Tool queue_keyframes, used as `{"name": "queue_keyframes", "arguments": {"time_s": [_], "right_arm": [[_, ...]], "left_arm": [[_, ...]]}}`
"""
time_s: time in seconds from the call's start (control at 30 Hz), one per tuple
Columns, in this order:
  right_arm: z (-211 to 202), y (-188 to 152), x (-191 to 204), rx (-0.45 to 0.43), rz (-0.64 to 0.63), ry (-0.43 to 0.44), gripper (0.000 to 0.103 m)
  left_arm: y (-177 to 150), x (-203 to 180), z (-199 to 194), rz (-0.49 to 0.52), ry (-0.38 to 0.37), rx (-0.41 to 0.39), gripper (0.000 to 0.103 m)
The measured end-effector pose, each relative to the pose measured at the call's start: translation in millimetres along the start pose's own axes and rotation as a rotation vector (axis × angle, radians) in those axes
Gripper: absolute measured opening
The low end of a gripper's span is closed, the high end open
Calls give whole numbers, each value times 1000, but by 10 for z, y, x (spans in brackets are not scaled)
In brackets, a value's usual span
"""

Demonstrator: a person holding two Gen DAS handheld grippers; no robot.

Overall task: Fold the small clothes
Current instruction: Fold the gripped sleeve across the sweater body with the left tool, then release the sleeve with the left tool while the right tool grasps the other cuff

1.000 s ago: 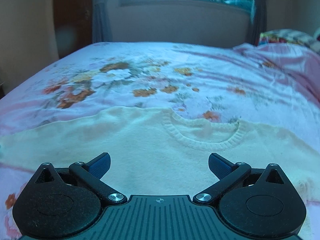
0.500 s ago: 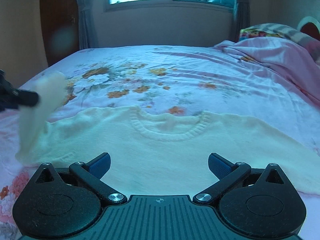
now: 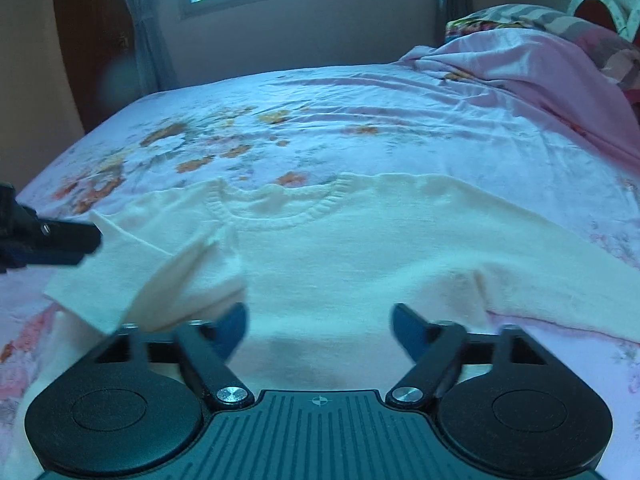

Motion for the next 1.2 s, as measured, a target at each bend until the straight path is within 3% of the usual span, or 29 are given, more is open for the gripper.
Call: {"name": "queue_keyframes", "arguments": {"time_s": [0.07, 0.17, 0.43, 0.5, 0.53, 0.73, 0.87, 0.97, 1.1, 1.13, 1.2], "right_arm": [[75, 52, 156, 12, 3, 35, 72], [173, 191, 396, 21, 13, 109, 72], [918, 482, 717, 153, 67, 143, 70], [1024, 481, 711, 176, 72, 163, 17], [1033, 476, 688, 184, 81, 162, 2], [333, 383, 345, 1, 91, 91, 2], [-169, 59, 43, -53, 144, 23, 2], [-296, -267, -125, -28, 168, -35, 2], [-210, -528, -267, 89, 213, -32, 3], [-238, -521, -314, 89, 242, -19, 7], [-328, -496, -443, 63, 302, -4, 40]], "left_arm": [[114, 218, 9, -8, 110, -23, 26], [188, 508, 141, -24, 214, -7, 26], [-30, 838, 435, -69, 244, 83, 26], [-40, 865, 411, -69, 243, 73, 26], [-36, 866, 400, -59, 254, 69, 26], [-8, 846, 343, -43, 254, 45, 26], [-64, 719, 352, -24, 240, 52, 26], [-138, 622, 356, 6, 240, 61, 27], [-203, 650, 349, 1, 259, 80, 28], [-204, 670, 329, -4, 260, 81, 28], [-194, 706, 278, -4, 274, 73, 28]]}}
Point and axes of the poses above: each gripper's, at about its wrist camera, not at the fingertips, and z roughly the way its jaws point, x to its left, y to its top, the point moved 2 cm from there along z, roughly the way its jaws point, and after that the axes turned 2 degrees about -y, right-handed, at the moved point
